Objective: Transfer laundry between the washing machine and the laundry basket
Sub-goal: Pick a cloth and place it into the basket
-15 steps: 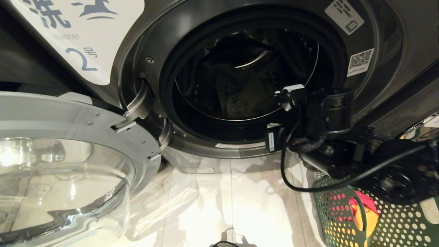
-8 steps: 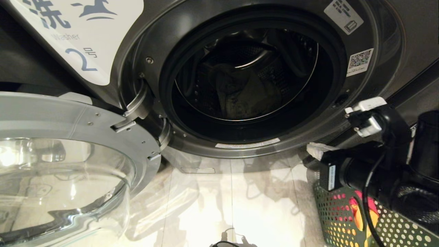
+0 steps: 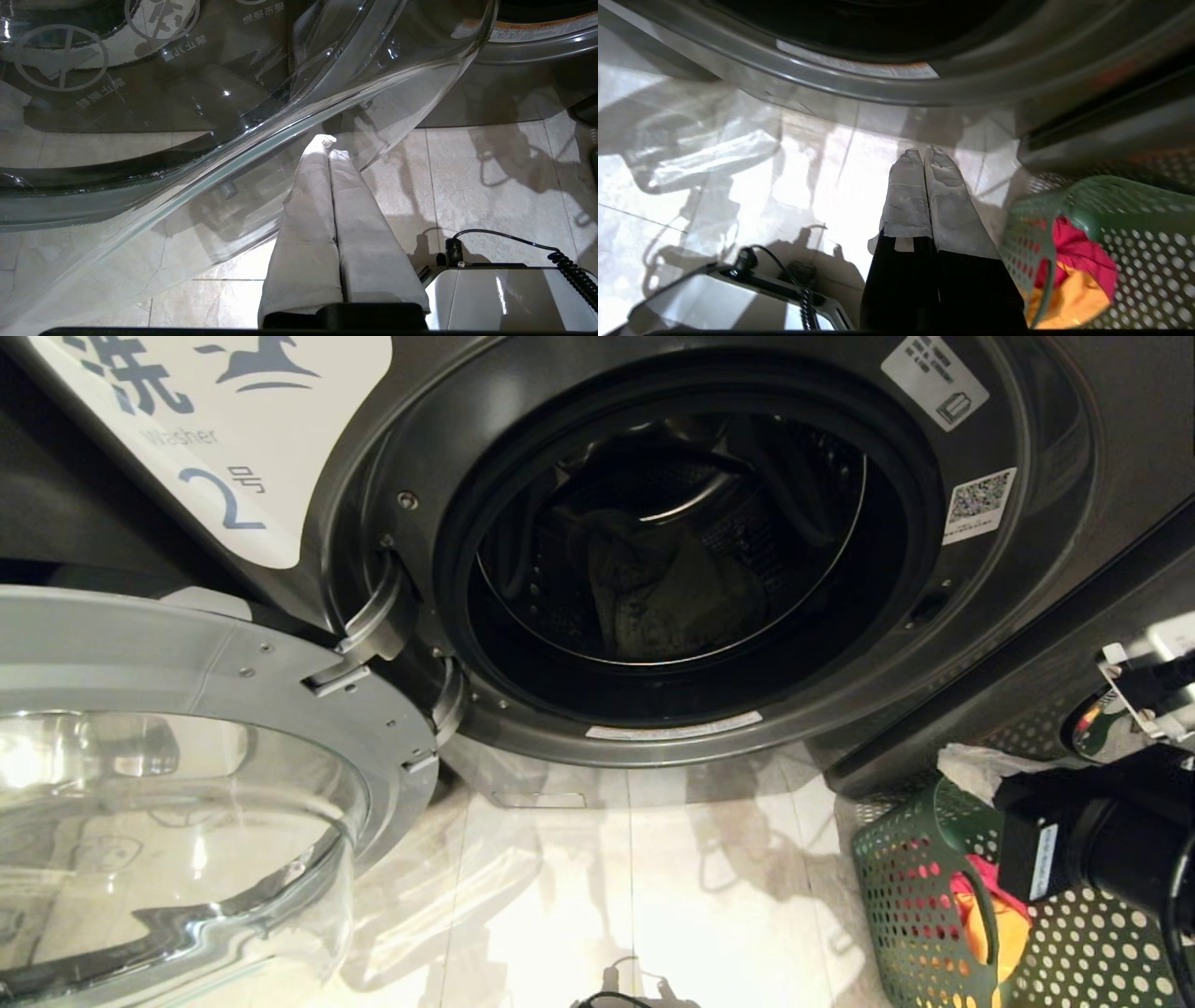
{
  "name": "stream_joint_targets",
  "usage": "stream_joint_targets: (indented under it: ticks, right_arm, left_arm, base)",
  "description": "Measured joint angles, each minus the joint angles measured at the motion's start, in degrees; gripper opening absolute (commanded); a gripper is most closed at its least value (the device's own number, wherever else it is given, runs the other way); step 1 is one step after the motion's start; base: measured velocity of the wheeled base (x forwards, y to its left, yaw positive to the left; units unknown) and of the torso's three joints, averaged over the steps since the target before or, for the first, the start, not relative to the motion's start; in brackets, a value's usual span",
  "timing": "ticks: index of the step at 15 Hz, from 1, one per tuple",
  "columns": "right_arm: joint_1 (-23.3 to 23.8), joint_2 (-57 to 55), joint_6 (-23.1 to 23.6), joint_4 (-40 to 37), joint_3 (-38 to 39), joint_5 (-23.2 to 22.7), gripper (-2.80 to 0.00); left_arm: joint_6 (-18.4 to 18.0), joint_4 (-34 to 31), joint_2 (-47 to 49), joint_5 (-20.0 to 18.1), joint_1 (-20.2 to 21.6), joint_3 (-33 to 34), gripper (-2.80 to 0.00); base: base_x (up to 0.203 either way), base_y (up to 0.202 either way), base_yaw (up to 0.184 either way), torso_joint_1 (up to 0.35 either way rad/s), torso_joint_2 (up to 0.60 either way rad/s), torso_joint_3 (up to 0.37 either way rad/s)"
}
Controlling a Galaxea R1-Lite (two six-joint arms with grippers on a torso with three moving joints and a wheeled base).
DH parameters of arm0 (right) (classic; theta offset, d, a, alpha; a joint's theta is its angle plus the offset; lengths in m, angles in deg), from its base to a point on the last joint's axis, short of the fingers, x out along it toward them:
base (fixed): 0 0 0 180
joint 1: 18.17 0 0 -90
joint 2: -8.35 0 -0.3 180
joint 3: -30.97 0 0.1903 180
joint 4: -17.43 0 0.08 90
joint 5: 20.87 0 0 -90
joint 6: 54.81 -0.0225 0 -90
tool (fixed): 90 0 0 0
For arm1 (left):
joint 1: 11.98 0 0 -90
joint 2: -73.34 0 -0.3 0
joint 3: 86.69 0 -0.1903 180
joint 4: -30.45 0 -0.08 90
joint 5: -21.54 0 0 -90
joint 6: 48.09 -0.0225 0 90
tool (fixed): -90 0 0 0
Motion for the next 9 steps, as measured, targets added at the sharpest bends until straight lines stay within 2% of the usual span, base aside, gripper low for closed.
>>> stream_joint_targets:
  ticks: [3,9]
  right_arm:
    - [-0.02,1.64,0.71,-0.8,0.19,1.4,-2.8]
    - [-0.02,2.87,0.85,-0.8,1.34,1.44,-2.8]
  left_arm:
    - [0.0,0.0,0.0,0.0,0.0,0.0,-2.8]
    - [0.0,0.0,0.0,0.0,0.0,0.0,-2.8]
  base:
    - [0.0,0.0,0.0,0.0,0.0,0.0]
    - [0.0,0.0,0.0,0.0,0.0,0.0]
